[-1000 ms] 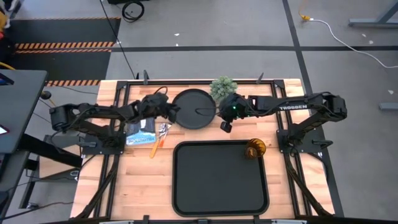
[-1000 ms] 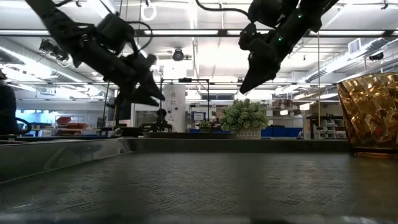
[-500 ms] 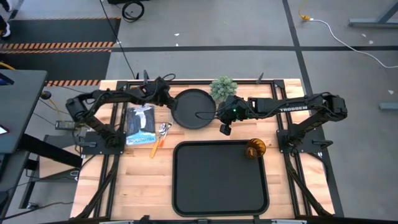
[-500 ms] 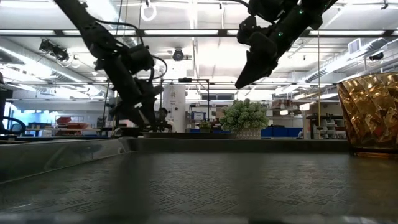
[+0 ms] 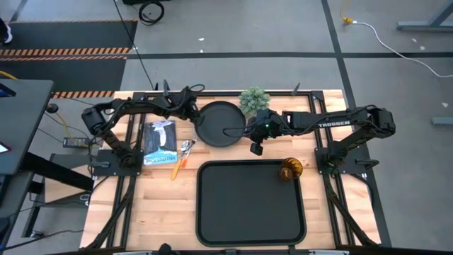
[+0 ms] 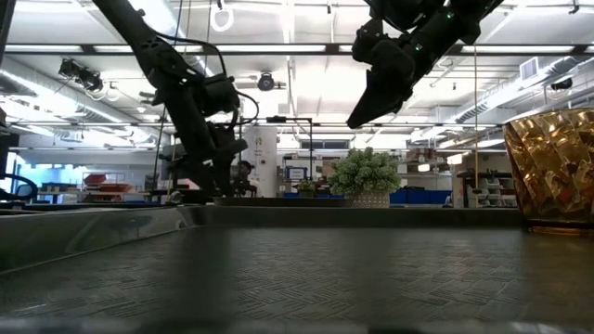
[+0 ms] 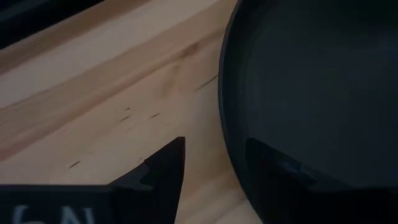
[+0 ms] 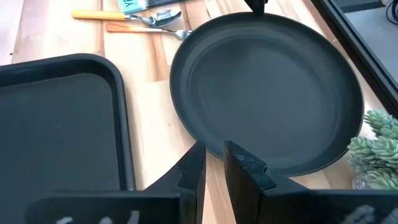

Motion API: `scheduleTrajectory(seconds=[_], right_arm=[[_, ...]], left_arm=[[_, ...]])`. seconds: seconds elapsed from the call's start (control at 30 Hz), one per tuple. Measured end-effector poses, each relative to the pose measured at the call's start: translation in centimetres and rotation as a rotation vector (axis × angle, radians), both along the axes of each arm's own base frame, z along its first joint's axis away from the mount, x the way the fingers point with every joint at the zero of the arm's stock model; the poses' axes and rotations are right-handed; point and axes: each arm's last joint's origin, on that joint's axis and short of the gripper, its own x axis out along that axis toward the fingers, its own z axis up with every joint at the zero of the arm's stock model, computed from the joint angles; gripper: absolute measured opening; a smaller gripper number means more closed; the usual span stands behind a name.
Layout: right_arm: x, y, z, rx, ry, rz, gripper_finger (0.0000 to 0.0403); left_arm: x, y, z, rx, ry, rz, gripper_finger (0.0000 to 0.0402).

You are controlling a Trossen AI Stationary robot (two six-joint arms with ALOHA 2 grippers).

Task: Pick and place plate/cup/fork/spoon on tray
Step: Put the black plate to the center of the black serving tray

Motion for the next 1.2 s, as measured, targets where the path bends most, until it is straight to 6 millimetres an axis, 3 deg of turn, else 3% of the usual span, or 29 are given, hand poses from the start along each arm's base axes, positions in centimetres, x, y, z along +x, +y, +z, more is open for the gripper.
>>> scheduleTrajectory(seconds=[0.4,0.77,1.2], right_arm=[[0.1,0.6,0.1,0.005,-0.011,0.017,0.0064],[0.2,0.6,0.1,0.005,-0.013,0.017,0.0064],[0.2,0.6,0.1,-0.006,-0.010,0.026,0.0064]], left_arm=[[0.3,0.2,-1.9,-0.042,0.039,-0.011,0.0172],[0.5,0.2,-1.9,-0.027,0.038,-0.034,0.0168],[0.6,0.2,-1.8,-0.016,0.024,-0.040,0.0048]])
